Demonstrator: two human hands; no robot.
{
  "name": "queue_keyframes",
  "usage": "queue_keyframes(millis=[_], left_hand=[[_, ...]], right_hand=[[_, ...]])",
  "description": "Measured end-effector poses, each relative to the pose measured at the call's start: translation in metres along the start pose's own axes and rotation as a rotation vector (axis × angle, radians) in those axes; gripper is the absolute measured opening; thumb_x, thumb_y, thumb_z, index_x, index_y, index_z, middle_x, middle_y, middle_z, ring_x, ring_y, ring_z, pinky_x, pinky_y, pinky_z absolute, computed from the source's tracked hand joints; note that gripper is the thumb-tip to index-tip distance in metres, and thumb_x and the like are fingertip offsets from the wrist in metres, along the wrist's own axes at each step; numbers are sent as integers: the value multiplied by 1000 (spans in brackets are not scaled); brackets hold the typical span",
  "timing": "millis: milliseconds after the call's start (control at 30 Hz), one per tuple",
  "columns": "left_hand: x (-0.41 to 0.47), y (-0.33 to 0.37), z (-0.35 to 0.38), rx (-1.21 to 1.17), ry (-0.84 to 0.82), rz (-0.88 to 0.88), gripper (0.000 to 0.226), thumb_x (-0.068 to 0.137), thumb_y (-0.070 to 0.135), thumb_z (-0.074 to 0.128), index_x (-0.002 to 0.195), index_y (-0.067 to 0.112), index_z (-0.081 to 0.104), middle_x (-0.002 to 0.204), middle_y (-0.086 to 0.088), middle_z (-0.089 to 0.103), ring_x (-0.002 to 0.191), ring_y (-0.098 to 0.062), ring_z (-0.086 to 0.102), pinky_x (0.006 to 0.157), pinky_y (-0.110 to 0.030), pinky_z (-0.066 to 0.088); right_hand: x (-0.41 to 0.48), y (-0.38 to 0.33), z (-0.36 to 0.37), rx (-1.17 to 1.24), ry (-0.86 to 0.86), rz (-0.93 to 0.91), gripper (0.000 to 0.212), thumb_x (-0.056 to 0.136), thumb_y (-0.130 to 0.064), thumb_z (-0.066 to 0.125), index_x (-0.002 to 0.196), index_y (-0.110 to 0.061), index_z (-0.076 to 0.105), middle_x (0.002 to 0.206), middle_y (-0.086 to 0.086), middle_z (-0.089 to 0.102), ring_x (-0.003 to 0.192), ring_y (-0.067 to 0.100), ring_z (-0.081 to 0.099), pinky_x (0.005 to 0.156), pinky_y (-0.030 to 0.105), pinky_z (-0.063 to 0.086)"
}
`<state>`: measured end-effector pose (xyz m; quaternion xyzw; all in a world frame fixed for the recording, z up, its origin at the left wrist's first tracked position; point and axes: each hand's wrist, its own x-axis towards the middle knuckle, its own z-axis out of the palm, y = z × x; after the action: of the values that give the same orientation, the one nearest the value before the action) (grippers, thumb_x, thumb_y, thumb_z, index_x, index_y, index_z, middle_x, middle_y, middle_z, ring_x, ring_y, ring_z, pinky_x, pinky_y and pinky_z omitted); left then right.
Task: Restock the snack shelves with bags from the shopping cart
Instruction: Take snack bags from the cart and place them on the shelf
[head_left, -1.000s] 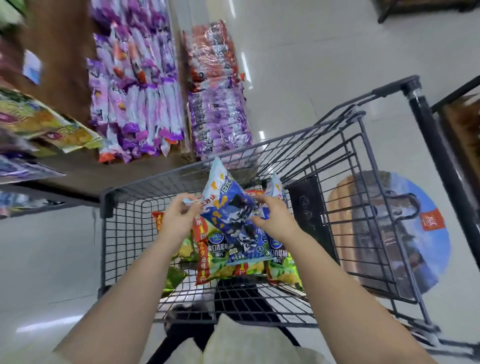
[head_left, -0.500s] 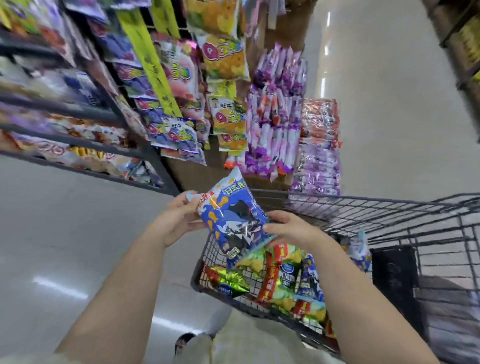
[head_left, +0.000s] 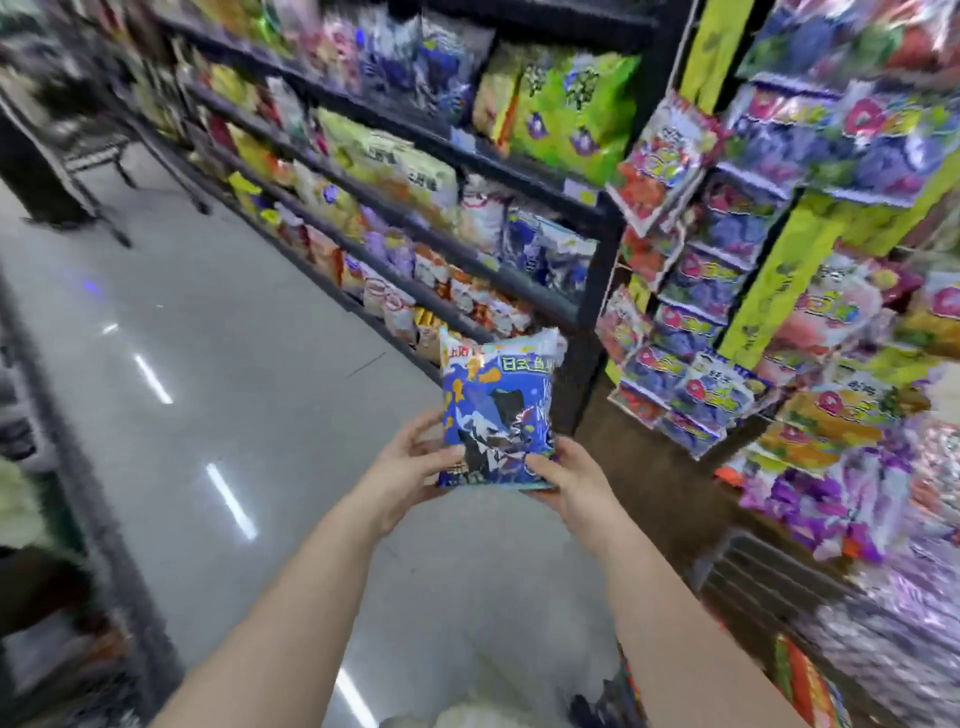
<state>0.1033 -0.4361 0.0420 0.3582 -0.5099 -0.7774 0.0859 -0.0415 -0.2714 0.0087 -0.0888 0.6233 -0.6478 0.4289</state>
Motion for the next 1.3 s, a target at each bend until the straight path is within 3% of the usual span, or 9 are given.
queue_keyframes(millis=[133,233,500,700,833,1000,1133,1200,1300], left_hand=[[7,28,-61,-33,228,105,27,90,11,69,113,22,59,97,-2,67,76,-11,66,62,-21,54],[20,59,-98,-64,299,180,32,91,10,67,121,16,57,94,0,70,72,-6,68,58,-17,53],[101,159,-178,-137,472,314,42,89,14,71,128,15,57,106,-7,73,87,-19,69,79,-33,54],[185,255,-235,-203,527,395,41,87,6,69,126,15,59,100,-1,72,78,-13,68,69,-26,54],[237,327,-280,-172,564,452,40,87,2,68,123,15,59,79,12,72,70,-3,68,64,-22,51],[292,425,-338,-101,582,546,36,89,5,68,120,19,58,85,12,71,70,-1,66,67,-21,50],[339,505,-396,-26,567,613,39,88,7,70,124,17,58,94,5,71,78,-8,67,68,-23,51],[363,551,-427,14,539,656,39,88,7,70,124,16,59,97,2,70,78,-8,67,63,-20,51],[393,629,-468,120,494,718,38,88,13,71,124,19,60,102,2,68,80,-7,64,66,-20,48]], right_hand=[[43,-20,82,-32,-51,-37,36,87,-5,68,120,-15,60,116,5,70,100,21,69,74,35,58],[79,-40,127,-40,-91,-61,39,87,-8,68,124,-14,58,119,6,69,100,22,68,81,42,57],[202,-115,229,-189,-177,-137,28,88,-12,67,115,-20,60,108,-3,73,102,21,67,87,39,52],[319,-204,308,-203,-254,-245,32,87,-2,67,113,-16,57,98,-13,63,81,-9,61,70,10,51],[389,-263,368,-257,-279,-321,46,84,-5,72,128,-10,57,118,-5,57,107,5,54,101,29,45],[468,-324,451,-192,-276,-348,34,85,-4,71,113,-16,57,119,7,65,98,14,67,78,32,57],[528,-370,520,-178,-240,-429,38,83,-6,74,117,-13,59,110,3,68,92,12,69,67,20,55],[555,-399,554,-163,-219,-475,38,82,-7,74,117,-14,61,112,4,66,96,5,67,76,25,57],[589,-451,602,-169,-196,-591,33,79,-10,77,106,-25,66,121,3,64,116,15,59,103,41,47]])
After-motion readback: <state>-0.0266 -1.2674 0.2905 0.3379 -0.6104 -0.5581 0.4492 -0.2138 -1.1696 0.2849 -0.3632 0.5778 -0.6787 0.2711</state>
